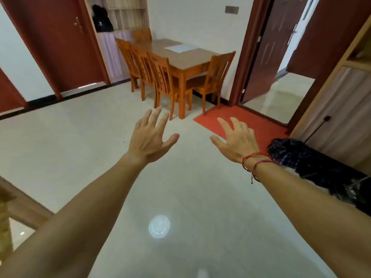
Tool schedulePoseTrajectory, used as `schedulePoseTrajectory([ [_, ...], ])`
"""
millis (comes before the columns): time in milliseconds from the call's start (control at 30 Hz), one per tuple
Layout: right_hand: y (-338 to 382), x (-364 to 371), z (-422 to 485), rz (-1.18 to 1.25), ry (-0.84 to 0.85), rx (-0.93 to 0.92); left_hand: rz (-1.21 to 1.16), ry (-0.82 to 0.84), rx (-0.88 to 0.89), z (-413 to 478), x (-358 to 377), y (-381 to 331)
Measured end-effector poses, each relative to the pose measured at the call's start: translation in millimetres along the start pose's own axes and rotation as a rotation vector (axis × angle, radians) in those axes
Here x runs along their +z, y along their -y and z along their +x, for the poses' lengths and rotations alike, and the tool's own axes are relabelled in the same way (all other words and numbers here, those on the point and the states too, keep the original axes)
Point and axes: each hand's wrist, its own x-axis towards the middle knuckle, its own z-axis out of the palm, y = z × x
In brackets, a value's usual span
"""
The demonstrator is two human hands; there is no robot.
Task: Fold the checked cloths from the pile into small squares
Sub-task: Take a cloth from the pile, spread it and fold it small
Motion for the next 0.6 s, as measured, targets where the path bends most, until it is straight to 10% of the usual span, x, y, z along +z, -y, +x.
schedulePoseTrajectory([
  [600, -89, 93, 327, -0.014, 0.054, 0.009, 0.031, 0.007, -0.051, 318, 146, 59],
])
